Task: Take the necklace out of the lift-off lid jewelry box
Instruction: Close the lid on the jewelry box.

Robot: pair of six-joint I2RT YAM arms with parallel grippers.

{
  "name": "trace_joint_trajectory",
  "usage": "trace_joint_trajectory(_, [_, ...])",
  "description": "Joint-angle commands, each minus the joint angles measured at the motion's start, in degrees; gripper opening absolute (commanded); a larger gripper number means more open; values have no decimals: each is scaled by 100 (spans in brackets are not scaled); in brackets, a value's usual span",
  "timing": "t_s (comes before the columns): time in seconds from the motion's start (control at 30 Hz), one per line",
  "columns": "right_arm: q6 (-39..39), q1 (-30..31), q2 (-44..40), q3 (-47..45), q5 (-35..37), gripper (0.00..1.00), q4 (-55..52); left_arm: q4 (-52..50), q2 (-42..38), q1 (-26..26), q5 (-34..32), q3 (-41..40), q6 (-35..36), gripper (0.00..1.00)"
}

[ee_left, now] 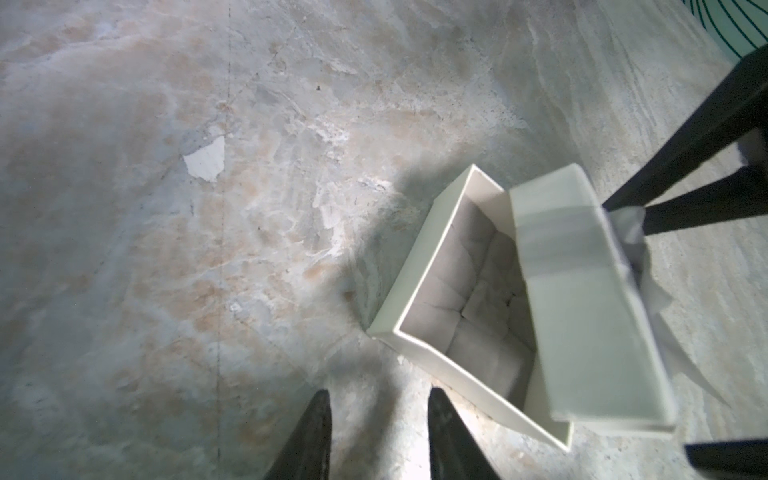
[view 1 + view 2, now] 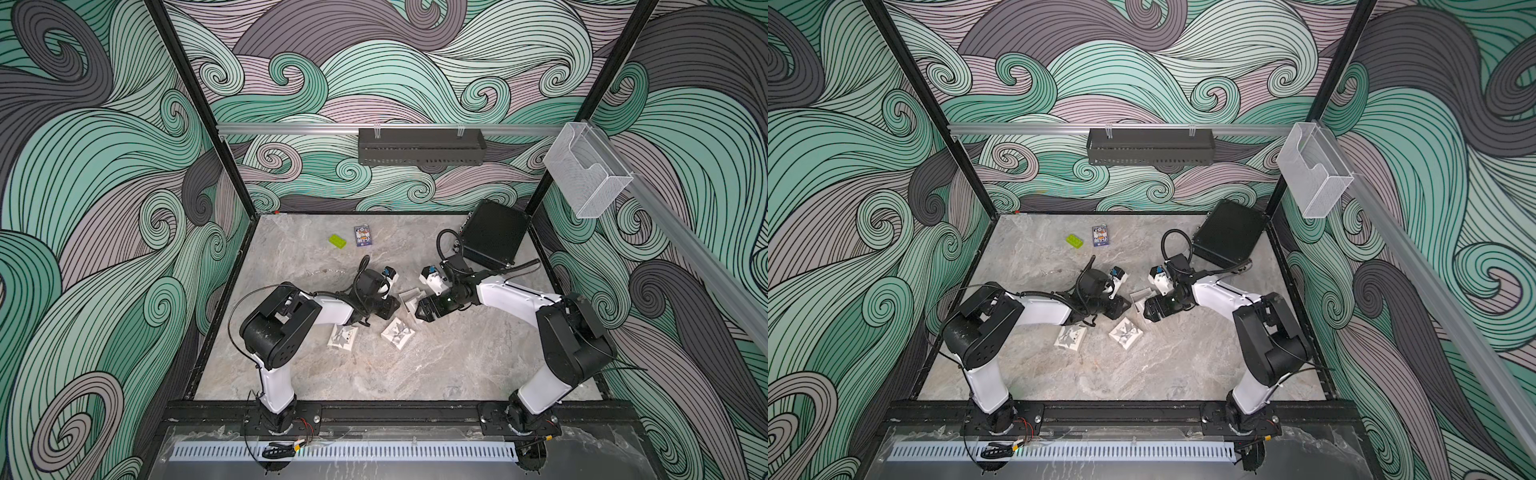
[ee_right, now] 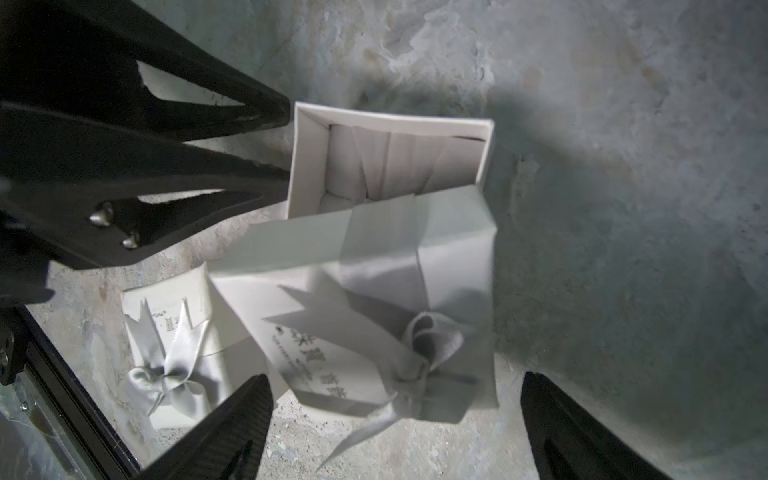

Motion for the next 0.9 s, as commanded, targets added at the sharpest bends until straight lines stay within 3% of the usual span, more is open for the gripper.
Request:
trace_joint_trajectory(0.0, [-100, 74, 84, 176, 161, 95, 169, -31, -24, 39, 82, 235, 88, 38])
trace_joint_trajectory(0.33, [-7, 325, -63, -7, 695, 91, 576, -36, 10, 43, 75, 249, 97, 38])
trace_joint_trajectory(0.87, [193, 371, -249, -404, 903, 82, 1098, 35, 150, 45, 152, 300, 81, 38])
